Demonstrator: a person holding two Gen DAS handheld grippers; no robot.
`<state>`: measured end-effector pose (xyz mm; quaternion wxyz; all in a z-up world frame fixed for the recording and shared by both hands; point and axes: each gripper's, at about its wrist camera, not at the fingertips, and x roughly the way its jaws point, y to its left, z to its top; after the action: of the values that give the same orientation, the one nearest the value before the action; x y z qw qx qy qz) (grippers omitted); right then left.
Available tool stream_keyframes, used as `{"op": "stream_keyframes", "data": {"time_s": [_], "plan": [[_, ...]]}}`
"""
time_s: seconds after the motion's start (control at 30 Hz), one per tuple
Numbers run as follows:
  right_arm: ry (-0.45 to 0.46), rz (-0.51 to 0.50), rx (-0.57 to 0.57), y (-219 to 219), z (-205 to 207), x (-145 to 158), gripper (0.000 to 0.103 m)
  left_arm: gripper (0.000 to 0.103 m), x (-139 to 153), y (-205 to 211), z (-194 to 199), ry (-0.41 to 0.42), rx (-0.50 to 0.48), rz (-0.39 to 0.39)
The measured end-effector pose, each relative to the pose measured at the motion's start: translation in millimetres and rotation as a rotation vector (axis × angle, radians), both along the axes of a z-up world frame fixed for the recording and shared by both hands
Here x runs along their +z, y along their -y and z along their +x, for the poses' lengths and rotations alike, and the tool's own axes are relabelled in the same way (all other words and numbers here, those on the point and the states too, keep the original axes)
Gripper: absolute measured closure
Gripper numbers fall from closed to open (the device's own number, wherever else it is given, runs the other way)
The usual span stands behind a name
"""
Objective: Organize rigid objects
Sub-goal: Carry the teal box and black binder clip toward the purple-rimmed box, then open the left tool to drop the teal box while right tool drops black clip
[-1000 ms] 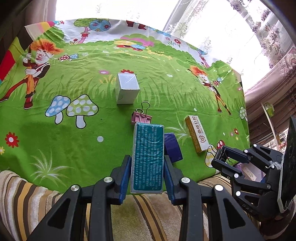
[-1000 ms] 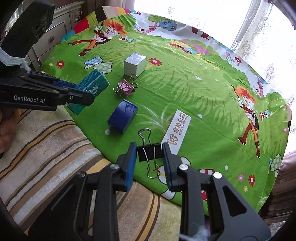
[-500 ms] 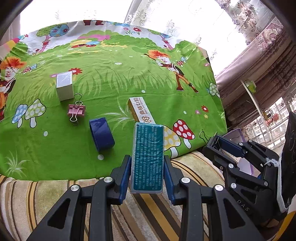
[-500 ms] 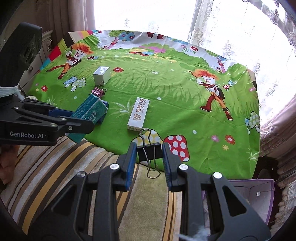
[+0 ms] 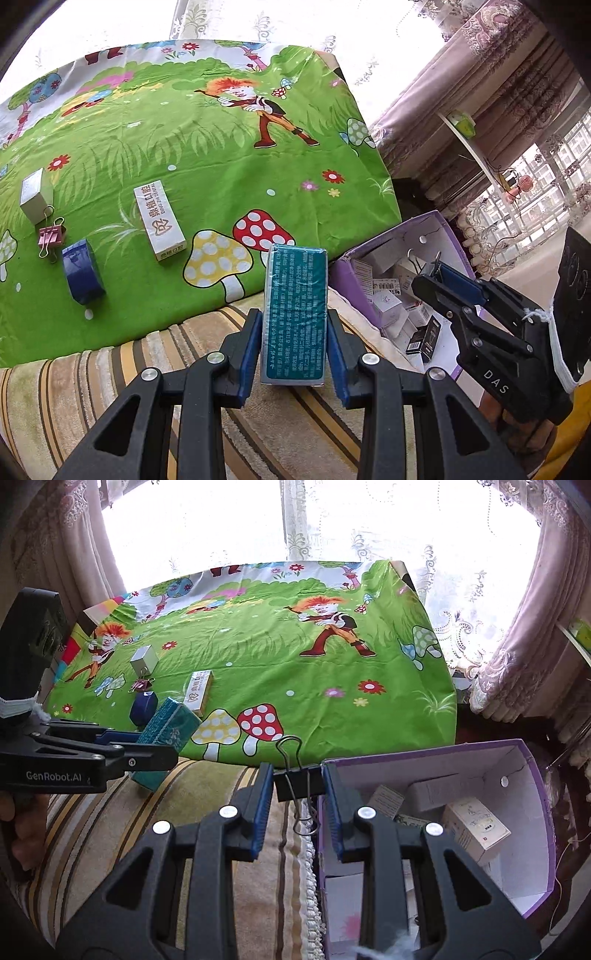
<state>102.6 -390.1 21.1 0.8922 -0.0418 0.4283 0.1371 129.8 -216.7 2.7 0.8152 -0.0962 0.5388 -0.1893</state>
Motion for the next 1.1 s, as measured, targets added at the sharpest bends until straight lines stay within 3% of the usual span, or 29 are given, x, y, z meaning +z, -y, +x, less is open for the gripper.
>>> {"op": "stream_keyframes", "data": {"time_s": [0.23, 0.43, 0.77, 0.87, 0.93, 1.0, 1.1], "plan": [[-0.017, 0.033, -0.134, 64, -12, -4, 0.071, 0.068, 2, 63, -9, 0.008, -0.142, -0.005], [-0.032, 0.050, -0.227, 106, -23, -12, 0.071, 0.068, 2, 94, -16, 0.006, -0.207, 0.002], [-0.034, 0.083, -0.308, 139, -32, -16, 0.071, 0.066, -1, 124, -22, 0.009, -0.280, 0.015], [-0.034, 0.089, -0.310, 139, -31, -16, 0.070, 0.058, -2, 124, -21, 0.007, -0.279, 0.013], [-0.030, 0.092, -0.308, 137, -30, -15, 0.063, 0.050, -1, 124, -21, 0.014, -0.279, 0.008], [-0.021, 0.086, -0.306, 135, -30, -13, 0.040, 0.045, 1, 124, -22, 0.025, -0.284, 0.009], [0.002, 0.074, -0.303, 131, -31, -8, 0.030, 0.044, 6, 125, -26, 0.056, -0.302, 0.013]]}}
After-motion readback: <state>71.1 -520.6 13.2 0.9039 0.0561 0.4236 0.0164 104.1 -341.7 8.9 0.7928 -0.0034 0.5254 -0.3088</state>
